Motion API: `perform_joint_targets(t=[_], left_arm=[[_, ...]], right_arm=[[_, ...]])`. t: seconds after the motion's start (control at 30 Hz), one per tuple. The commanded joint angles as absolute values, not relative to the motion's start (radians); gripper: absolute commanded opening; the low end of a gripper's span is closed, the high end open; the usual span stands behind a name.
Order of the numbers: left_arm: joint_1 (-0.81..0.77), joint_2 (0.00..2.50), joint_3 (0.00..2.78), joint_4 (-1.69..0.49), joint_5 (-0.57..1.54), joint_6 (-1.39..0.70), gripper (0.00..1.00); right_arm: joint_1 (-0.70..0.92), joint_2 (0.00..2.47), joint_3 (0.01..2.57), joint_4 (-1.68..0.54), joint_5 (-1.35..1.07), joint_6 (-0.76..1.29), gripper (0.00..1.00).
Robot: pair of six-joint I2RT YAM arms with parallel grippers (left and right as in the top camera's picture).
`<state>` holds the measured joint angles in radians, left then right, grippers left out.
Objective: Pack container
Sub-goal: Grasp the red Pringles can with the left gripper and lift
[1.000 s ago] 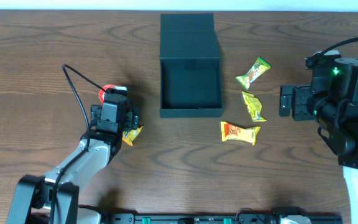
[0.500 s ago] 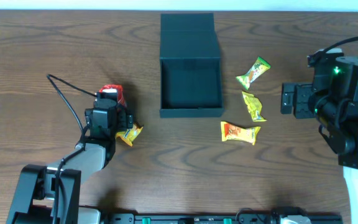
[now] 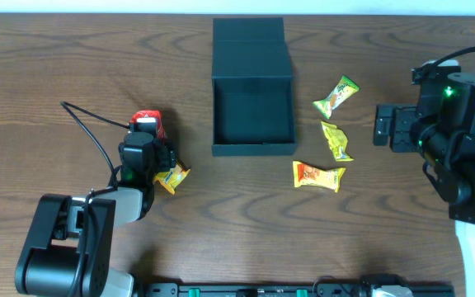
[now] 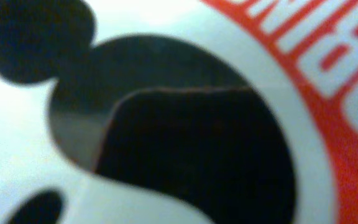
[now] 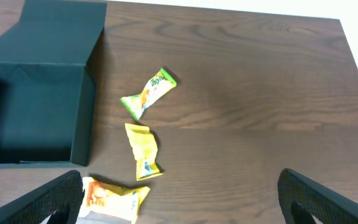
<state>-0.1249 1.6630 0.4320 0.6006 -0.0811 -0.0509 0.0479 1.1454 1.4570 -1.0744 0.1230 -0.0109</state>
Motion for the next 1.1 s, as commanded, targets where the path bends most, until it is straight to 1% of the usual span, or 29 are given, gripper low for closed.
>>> perform_joint_targets(t=[0.0, 0.07, 0.2, 0.23, 0.33, 0.5, 0.7, 0.83, 0.97, 1.07], left_arm=[[-0.120, 1.679, 0.425, 0.624, -0.076, -0.046, 0.79], [-0.120, 1.679, 0.425, 0.644, -0.076, -0.039, 0.76], [-0.120, 1.663, 0.425, 0.654, -0.075, -0.031, 0.74], [-0.122, 1.652, 0.425, 0.650, -0.075, -0.023, 0.72], [-0.130, 1.596, 0.425, 0.614, -0.078, 0.014, 0.67], [-0.135, 1.481, 0.426, 0.503, -0.077, 0.023, 0.66], [-0.157, 1.327, 0.426, 0.324, -0.078, 0.023, 0.59], [-0.212, 1.221, 0.439, 0.185, -0.078, 0.020, 0.56], [-0.303, 1.128, 0.520, -0.032, -0.078, -0.032, 0.57], [-0.362, 1.110, 0.633, -0.237, -0.080, -0.073, 0.57]], right_arm=[[0.045, 1.143, 1.470, -1.085, 0.131, 0.008, 0.99], [0.045, 1.143, 1.470, -1.093, 0.132, 0.010, 0.99], [0.045, 1.143, 1.470, -1.096, 0.132, 0.023, 0.99], [0.045, 1.143, 1.470, -1.096, 0.132, 0.023, 0.99], [0.045, 1.143, 1.470, -1.096, 0.133, 0.028, 0.99], [0.045, 1.146, 1.470, -1.096, 0.136, 0.033, 0.99], [0.045, 1.166, 1.470, -1.095, 0.159, 0.033, 0.99], [0.045, 1.188, 1.470, -1.091, 0.158, 0.033, 0.99], [0.045, 1.216, 1.470, -1.085, 0.158, 0.033, 0.99], [0.045, 1.234, 1.470, -1.076, 0.157, 0.033, 0.99]])
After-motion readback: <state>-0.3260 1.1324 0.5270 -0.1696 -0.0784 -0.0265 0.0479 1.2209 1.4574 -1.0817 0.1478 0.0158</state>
